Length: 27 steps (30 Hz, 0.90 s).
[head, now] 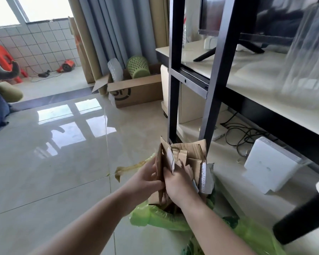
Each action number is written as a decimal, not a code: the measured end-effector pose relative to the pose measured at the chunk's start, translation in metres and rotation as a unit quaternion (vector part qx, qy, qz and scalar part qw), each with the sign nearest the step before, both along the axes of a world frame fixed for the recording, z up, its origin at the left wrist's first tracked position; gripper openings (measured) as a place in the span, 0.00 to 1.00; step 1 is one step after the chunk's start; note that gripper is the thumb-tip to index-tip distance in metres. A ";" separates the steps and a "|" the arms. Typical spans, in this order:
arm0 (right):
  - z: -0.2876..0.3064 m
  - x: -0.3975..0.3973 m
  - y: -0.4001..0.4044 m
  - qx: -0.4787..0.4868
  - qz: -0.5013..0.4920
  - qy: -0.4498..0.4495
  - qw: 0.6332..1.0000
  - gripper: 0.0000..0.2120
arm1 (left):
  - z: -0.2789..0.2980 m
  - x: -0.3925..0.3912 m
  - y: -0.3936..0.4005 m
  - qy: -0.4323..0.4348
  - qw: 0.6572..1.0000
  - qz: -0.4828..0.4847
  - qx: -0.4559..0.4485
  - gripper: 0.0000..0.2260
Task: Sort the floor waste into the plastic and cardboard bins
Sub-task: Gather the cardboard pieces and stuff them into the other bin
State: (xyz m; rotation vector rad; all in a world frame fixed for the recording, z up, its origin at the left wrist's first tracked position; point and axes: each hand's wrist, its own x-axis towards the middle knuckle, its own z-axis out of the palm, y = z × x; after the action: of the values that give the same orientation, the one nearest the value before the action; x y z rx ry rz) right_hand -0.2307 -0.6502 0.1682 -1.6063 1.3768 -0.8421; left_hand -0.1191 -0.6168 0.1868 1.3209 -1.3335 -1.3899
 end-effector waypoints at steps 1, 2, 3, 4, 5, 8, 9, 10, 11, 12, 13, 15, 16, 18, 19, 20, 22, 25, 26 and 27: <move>0.001 -0.002 -0.001 0.013 0.011 0.002 1.000 0.09 | -0.003 0.004 -0.001 -0.006 1.000 -0.024 0.000 0.31; 0.002 -0.004 0.000 0.020 0.023 -0.002 1.000 0.10 | -0.008 0.008 -0.003 -0.032 0.999 -0.036 -0.006 0.34; 0.003 -0.007 0.000 0.021 0.036 0.003 0.999 0.10 | -0.012 0.010 -0.006 -0.084 0.996 -0.039 -0.015 0.37; 0.003 -0.009 0.000 0.018 0.050 0.025 0.998 0.11 | -0.018 0.012 -0.008 -0.143 0.989 -0.039 -0.026 0.39; 0.003 -0.012 0.000 0.018 0.068 0.059 0.996 0.11 | -0.024 0.013 -0.009 -0.185 0.981 -0.040 -0.037 0.39; 0.000 -0.023 -0.002 0.067 0.086 0.079 0.991 0.12 | -0.041 0.014 -0.012 -0.230 0.972 -0.034 -0.042 0.39; -0.002 -0.026 -0.001 0.078 0.079 0.064 0.992 0.11 | -0.045 0.013 -0.013 -0.240 0.970 -0.028 -0.039 0.39; -0.003 -0.029 0.000 0.080 0.073 0.053 0.993 0.11 | -0.048 0.013 -0.013 -0.249 0.968 -0.022 -0.038 0.38; -0.005 -0.031 0.001 0.076 0.069 0.043 0.994 0.12 | -0.052 0.013 -0.014 -0.254 0.966 -0.018 -0.037 0.37; -0.007 -0.032 0.003 0.068 0.068 0.036 0.995 0.12 | -0.054 0.013 -0.014 -0.257 0.966 -0.017 -0.036 0.37; -0.010 -0.032 0.004 0.054 0.069 0.038 0.995 0.11 | -0.055 0.013 -0.013 -0.262 0.964 -0.020 -0.038 0.36; -0.012 -0.031 0.005 0.031 0.073 0.060 0.995 0.07 | -0.060 0.014 -0.012 -0.269 0.962 -0.026 -0.043 0.36; -0.013 -0.030 0.004 0.024 0.076 0.074 0.994 0.08 | -0.062 0.014 -0.011 -0.265 0.963 -0.028 -0.039 0.36; -0.015 -0.027 0.003 0.014 0.093 0.109 0.990 0.11 | -0.065 0.015 -0.010 -0.249 0.968 -0.031 -0.027 0.36; -0.017 -0.027 0.002 0.010 0.104 0.129 0.986 0.13 | -0.067 0.015 -0.011 -0.249 0.968 -0.033 -0.022 0.36; -0.019 -0.026 0.000 0.010 0.115 0.148 0.982 0.14 | -0.068 0.014 -0.011 -0.257 0.966 -0.035 -0.018 0.36; -0.023 -0.026 -0.005 0.020 0.122 0.180 0.976 0.15 | -0.069 0.013 -0.015 -0.281 0.959 -0.045 -0.008 0.36; -0.025 -0.025 -0.010 0.028 0.087 0.237 0.967 0.12 | -0.070 0.013 -0.019 -0.304 0.949 -0.082 0.021 0.37; -0.026 -0.025 -0.010 0.021 0.079 0.252 0.964 0.11 | -0.069 0.015 -0.019 -0.326 0.941 -0.093 0.022 0.36; -0.029 -0.024 -0.010 0.010 0.075 0.262 0.962 0.11 | -0.069 0.017 -0.020 -0.350 0.932 -0.093 0.017 0.36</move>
State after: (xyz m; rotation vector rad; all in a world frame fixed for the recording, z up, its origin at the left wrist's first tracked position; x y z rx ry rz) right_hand -0.2546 -0.6605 0.1394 -1.9761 1.5819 -0.3161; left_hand -0.1019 -0.6365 0.1178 1.8510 -1.9436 -1.0894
